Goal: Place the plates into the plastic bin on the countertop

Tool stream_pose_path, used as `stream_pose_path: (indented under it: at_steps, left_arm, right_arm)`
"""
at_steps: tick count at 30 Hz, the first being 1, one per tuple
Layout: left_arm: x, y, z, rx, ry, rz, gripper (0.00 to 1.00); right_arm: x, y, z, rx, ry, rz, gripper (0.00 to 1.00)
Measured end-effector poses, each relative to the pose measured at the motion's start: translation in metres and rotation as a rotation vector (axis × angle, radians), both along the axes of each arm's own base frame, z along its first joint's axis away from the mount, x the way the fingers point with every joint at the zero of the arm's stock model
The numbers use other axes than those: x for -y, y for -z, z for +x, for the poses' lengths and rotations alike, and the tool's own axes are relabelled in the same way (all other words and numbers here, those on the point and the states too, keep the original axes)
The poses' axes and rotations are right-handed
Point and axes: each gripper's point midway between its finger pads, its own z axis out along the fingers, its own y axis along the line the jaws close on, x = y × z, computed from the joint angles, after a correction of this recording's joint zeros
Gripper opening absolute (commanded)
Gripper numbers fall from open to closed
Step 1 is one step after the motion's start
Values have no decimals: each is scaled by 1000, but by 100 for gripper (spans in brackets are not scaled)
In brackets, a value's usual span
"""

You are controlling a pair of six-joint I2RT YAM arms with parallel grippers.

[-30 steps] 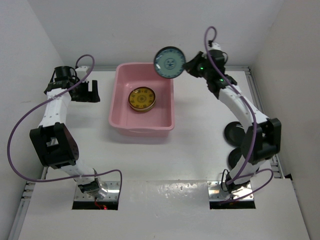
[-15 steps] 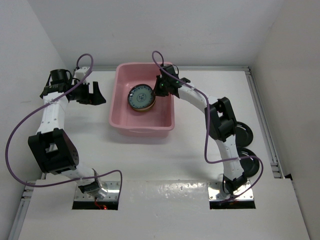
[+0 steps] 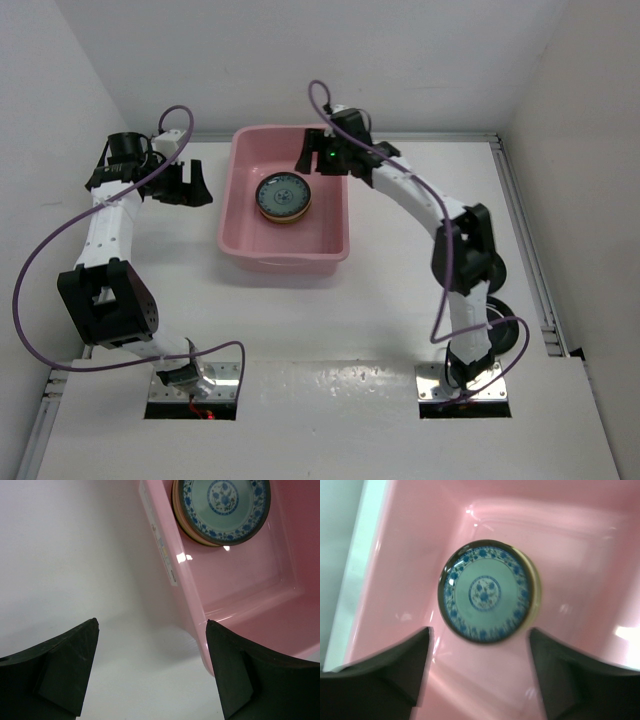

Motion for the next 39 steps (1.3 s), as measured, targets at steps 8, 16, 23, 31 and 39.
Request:
stream_pose_path:
  at_steps: [8, 16, 23, 31, 39]
  left_arm:
    - [2, -5, 5, 11, -10, 29, 89]
    - [1, -4, 4, 4, -18, 41, 89]
    - [-1, -5, 5, 6, -27, 54, 89]
    - [-5, -5, 5, 2, -40, 69, 89]
    - [-7, -7, 7, 9, -47, 79, 89]
  right_arm:
    - [283, -24, -84, -14, 521, -42, 71]
    - [444, 118, -253, -434, 1099, -102, 80]
    - [476, 141, -263, -514, 1205, -47, 70]
    - [478, 176, -244, -617, 1115, -52, 47]
    - [438, 171, -195, -528, 877, -26, 0]
